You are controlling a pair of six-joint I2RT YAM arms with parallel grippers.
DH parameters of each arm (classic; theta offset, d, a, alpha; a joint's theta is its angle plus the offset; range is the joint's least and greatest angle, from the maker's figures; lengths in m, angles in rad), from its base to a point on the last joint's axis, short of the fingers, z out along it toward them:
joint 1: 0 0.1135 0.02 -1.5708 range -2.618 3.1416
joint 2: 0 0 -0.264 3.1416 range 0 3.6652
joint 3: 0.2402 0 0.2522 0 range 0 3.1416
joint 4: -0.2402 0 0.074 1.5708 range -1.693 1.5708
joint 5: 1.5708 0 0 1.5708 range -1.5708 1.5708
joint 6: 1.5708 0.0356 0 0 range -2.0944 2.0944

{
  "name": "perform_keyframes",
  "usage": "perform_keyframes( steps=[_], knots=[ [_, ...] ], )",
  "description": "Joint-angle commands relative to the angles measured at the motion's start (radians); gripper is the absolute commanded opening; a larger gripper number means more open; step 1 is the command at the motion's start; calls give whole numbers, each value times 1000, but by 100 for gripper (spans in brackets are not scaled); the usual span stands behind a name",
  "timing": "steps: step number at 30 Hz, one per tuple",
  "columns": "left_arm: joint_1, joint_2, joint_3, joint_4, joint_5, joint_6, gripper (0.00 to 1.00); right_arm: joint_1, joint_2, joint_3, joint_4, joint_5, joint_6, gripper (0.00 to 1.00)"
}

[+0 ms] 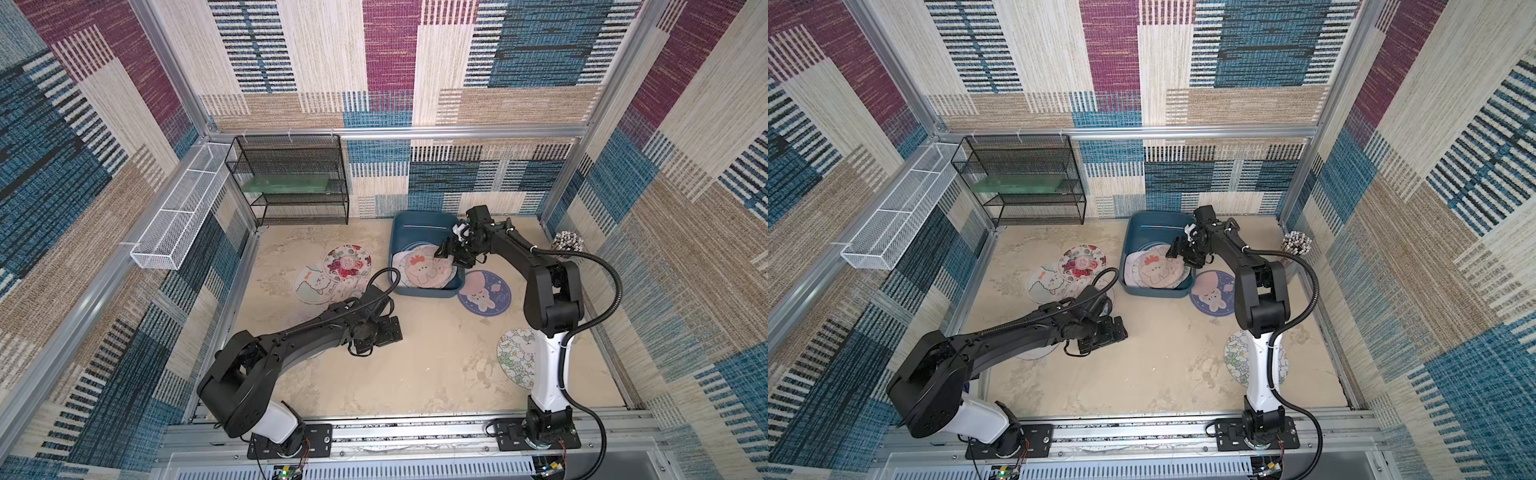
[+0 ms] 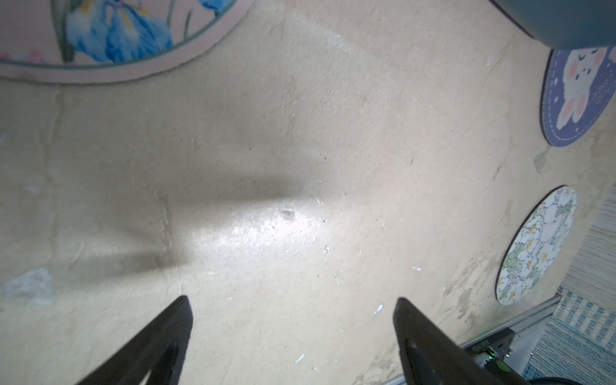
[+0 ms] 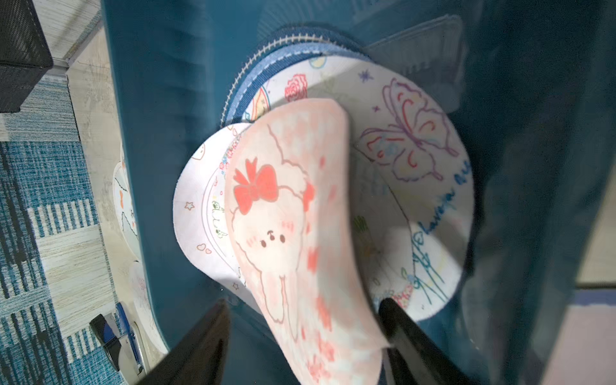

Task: Put the coasters into the storage box
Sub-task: Place the coaster in the storage box, then move the coaster to the center of the board.

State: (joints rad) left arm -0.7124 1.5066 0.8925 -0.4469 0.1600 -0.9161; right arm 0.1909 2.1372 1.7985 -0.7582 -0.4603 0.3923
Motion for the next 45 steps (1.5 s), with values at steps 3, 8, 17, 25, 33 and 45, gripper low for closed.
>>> perform_keyframes(
  steps=[3,8,17,25,33,45],
  knots=[
    [12,-28,-7,-22,-23,8,94,13,-43,65,-68,81,-16,80],
    [30,-56,-21,-35,-34,7,94,38,-88,84,-100,110,-22,83],
    [189,-187,-49,-188,-150,32,94,133,-195,7,-84,61,-64,89],
    [512,-220,9,-313,-195,219,96,263,-282,-177,44,-61,-69,92],
    [747,-101,112,-305,-176,379,97,386,-302,-328,150,-177,-96,95],
    [919,182,264,-262,-70,660,93,392,-365,-431,235,-225,-104,95]
  ],
)
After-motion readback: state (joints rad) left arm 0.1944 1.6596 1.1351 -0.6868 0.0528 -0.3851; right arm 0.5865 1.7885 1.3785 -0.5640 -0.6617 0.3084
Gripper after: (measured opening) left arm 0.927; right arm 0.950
